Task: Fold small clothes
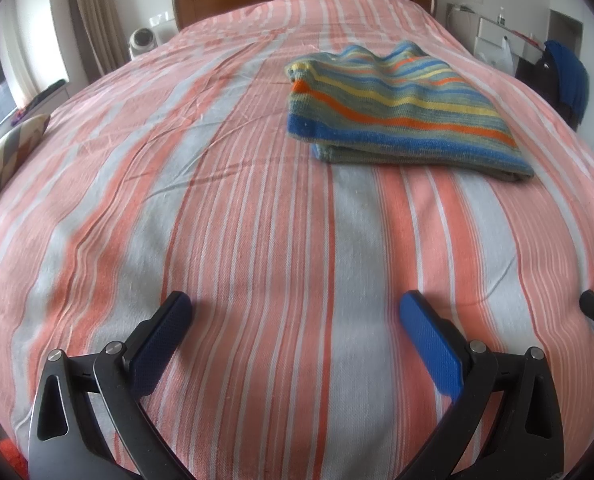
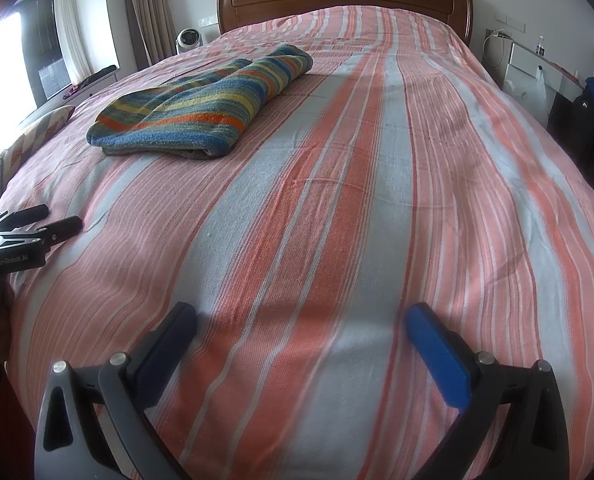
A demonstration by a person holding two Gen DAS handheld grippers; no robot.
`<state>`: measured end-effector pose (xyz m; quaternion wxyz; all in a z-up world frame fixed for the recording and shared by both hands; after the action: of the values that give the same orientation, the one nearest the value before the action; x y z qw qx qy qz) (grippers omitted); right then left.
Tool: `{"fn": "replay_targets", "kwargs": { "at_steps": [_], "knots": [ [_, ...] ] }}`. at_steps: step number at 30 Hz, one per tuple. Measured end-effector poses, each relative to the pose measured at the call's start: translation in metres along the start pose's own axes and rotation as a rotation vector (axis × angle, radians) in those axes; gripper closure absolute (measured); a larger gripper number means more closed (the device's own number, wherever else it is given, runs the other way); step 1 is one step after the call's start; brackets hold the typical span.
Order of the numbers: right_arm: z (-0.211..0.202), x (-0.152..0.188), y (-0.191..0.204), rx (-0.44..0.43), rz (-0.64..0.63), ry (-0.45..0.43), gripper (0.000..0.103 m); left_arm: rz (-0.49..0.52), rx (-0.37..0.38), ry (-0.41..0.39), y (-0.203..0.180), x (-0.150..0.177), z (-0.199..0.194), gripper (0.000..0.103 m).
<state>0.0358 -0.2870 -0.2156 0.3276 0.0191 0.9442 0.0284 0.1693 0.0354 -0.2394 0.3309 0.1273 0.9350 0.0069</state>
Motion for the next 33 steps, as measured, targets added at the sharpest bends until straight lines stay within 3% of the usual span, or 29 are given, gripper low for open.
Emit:
{"fn": "replay_targets", "kwargs": {
  "at_steps": [9,13,17,21,24,27,30,31,32,33],
  "knots": [
    [0.000,0.000,0.000,0.000,0.000,0.000,0.000,-0.002,0.017,0.015,0.000,-0.001,0.000,0.001],
    [-0.002,-0.001,-0.001,-0.004,0.011,0.033,0.000,-0.011,0.157,0.102,0.012,-0.017,-0.011,0.002],
    [-0.008,-0.010,-0.004,-0.063,0.047,0.113,0.000,-0.159,0.347,0.016,0.045,-0.086,-0.022,0.001],
    [-0.007,-0.072,0.001,-0.222,0.159,0.053,0.000,-0.203,0.498,0.094,0.037,-0.147,0.021,0.001],
    [0.018,-0.131,0.012,-0.337,0.227,0.037,0.000,-0.193,0.417,0.167,0.039,-0.172,0.075,0.001],
    [0.063,-0.175,0.012,-0.350,0.299,0.070,0.004,-0.182,0.408,0.245,0.034,-0.178,0.112,0.002],
    [0.107,-0.197,0.017,-0.399,0.399,0.131,0.009,-0.129,0.393,0.235,0.025,-0.182,0.123,0.004],
    [0.120,-0.201,0.022,-0.429,0.428,0.149,0.013,-0.104,0.381,0.233,0.020,-0.183,0.126,0.009],
    [0.128,-0.204,0.026,-0.446,0.441,0.157,0.019,-0.063,0.359,0.236,0.015,-0.182,0.128,0.038],
    [0.137,-0.205,0.033,-0.447,0.439,0.163,0.039,-0.026,0.348,0.236,0.008,-0.182,0.129,0.071]
  ]
}}
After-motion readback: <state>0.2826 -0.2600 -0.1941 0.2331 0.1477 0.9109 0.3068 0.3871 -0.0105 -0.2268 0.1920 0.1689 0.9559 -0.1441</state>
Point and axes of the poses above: each gripper's, at about its wrist camera, not at the fingertips, and z roughly the way its jaws point, y to its left, x to its underside, the point moved 8 cm from there along z, roughly the way its jaws point, and after that the axes turned 5 degrees about z, right-handed, at the moved point
